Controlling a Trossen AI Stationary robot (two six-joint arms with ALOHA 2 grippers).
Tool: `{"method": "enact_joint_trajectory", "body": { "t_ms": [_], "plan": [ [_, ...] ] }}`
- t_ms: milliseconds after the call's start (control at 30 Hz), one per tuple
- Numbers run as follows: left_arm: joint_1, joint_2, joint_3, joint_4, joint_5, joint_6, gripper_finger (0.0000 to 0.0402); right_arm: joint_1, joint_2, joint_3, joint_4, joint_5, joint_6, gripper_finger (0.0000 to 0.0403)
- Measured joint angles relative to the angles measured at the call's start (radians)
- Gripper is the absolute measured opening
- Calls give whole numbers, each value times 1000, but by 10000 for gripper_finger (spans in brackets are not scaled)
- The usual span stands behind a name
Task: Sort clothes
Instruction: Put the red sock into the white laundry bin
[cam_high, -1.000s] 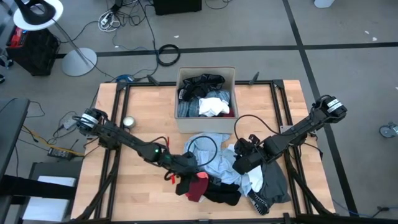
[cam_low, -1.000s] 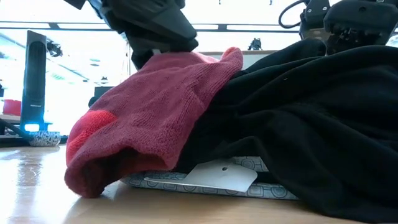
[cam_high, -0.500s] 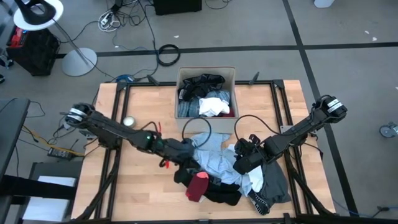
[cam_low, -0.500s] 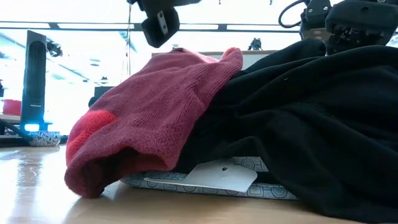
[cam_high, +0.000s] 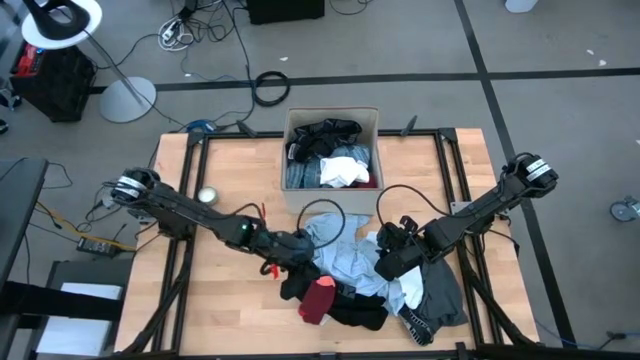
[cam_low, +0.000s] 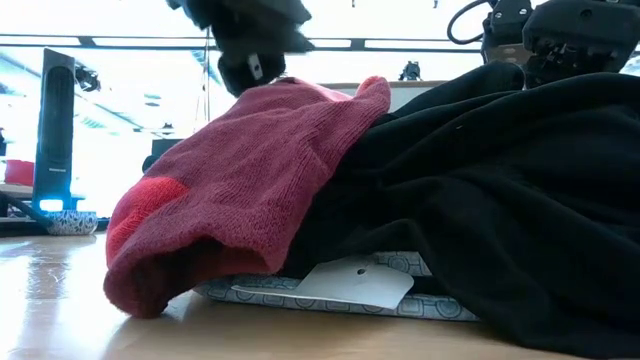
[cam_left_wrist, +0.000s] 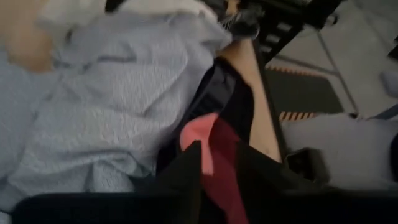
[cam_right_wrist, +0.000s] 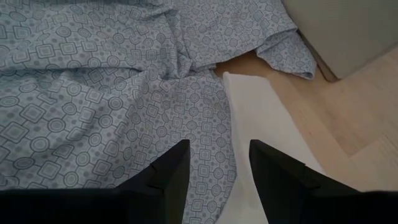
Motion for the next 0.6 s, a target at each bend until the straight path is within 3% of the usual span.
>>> {"method": "enact_joint_trajectory", "body": {
  "t_ms": [100, 233, 600],
  "plan": [
    [0, 36, 0, -4, -3, 2, 132, 0, 0, 0, 0, 0, 0, 167],
    [-6, 77, 0, -2, 4, 6, 143, 0, 0, 0, 0, 0, 0, 167],
    [-38, 131, -1, 36, 17, -28, 103, 0, 0, 0, 0, 0, 0, 167]
  ]
}}
